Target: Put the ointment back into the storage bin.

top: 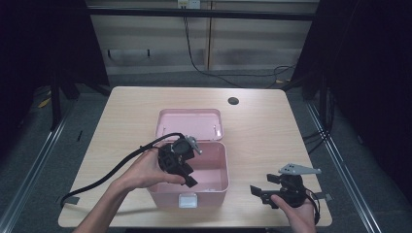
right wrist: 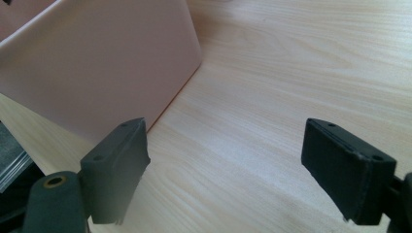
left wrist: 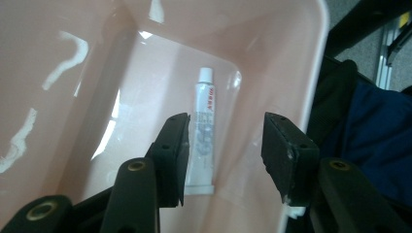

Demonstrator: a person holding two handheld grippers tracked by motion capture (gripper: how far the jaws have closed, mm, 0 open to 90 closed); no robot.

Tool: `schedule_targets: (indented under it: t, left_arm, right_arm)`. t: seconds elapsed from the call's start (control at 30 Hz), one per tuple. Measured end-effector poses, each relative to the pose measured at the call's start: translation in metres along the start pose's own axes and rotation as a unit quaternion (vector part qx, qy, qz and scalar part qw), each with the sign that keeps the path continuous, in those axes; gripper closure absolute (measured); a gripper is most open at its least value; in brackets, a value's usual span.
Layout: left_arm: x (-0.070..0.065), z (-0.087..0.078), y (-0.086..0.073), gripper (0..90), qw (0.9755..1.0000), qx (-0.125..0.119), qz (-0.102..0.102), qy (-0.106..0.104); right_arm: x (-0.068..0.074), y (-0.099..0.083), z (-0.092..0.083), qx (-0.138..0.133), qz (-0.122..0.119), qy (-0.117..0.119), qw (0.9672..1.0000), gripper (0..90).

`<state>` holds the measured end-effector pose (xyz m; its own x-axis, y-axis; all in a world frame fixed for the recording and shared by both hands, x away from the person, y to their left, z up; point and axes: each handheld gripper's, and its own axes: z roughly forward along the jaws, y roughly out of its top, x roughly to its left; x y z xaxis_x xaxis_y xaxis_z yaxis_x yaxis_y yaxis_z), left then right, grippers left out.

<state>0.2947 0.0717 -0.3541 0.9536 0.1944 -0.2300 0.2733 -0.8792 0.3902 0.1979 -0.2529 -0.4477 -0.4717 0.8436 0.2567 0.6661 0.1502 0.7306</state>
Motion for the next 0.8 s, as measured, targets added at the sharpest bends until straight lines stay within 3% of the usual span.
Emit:
schedule_targets:
  t: [0.27,0.6,0.8]
  left_arm:
    - [-0.005,-0.025,-0.013,53.2,0.9998,-0.009,-0.003,0.019]
    - [-0.002,-0.043,-0.033,50.7,0.9990,-0.037,-0.012,0.025]
    - [0.000,-0.047,-0.042,50.4,0.9992,-0.026,-0.010,0.029]
  right_arm:
    - [0.000,0.000,0.000,-0.001,-0.002,-0.001,1.0000,16.8]
    - [0.000,0.000,0.001,0.001,0.001,-0.001,1.0000,16.8]
    - [0.000,0.000,0.000,-0.001,0.000,-0.002,1.0000,16.8]
